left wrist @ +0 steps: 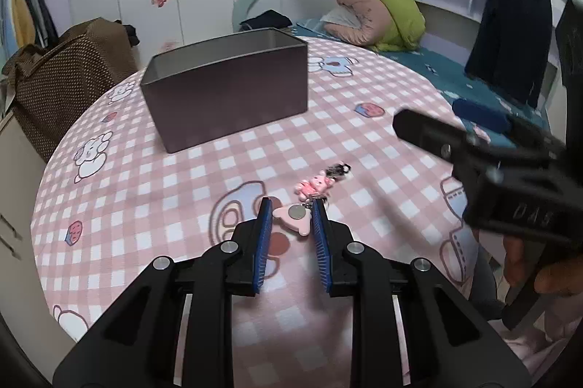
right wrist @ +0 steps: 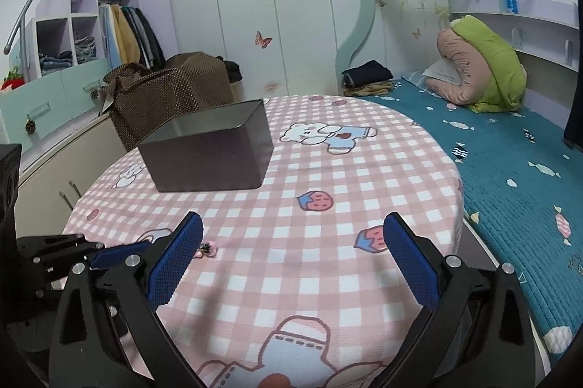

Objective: Organize jewelry
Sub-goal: 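Grasp the pink heart charm with the left tool while the right tool grasps the pink bear keychain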

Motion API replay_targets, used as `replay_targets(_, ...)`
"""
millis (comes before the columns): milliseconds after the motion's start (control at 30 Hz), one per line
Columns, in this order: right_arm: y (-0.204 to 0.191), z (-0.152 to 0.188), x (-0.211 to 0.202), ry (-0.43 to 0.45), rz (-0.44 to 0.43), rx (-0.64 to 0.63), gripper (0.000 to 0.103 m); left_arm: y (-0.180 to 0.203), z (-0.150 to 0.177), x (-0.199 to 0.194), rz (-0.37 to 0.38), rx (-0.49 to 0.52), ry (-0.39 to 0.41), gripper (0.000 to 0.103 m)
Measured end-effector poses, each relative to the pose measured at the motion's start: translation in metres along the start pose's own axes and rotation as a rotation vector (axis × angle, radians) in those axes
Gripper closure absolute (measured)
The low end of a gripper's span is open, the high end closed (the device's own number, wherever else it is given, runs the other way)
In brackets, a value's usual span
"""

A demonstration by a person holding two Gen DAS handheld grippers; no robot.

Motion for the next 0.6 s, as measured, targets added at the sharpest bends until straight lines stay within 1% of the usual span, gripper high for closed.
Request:
replay_targets(100, -0.006, 0.004, 0.005, -0.041, -0.014, -0.013, 0.007, -0.007, -0.001, -0.003, -0.014, -0.023, 0.011, 0.080)
replay_targets(333, -0.030, 0.009, 0.012, -0.102, -0.093, -0.020, 0.007, -0.030, -0.005, -0.012, -0.050, -0.094, 0.038, 0.080)
replay_targets(467, -0.046, 0.011, 0.018, -0.128, -0.091, -0.075, 0.008, -0.040, -0.005, -0.019, -0.066, -0.118, 0.056, 0.080)
replay_targets(533, -0.050, 0.011, 0.021, -0.135, -0.079, -0.079, 0.008, -0.047, -0.004, -0.021, -0.079, -0.137, 0.066, 0.080)
replay_targets(600, -0.055, 0.013, 0.026, -0.162, -0.079, -0.076, 0.008, -0.053, -0.003, -0.024, -0.087, -0.155, 0.078, 0.080)
Point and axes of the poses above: each gripper's, at about its wrist camera, not at the fingertips, and x roughly the way its jaws point, y to its right, z to its underside, the point moved 5 cm from there along x, roughly the way its jaws point, and after that the axes turned 11 degrees about y, right-handed, at the moved point
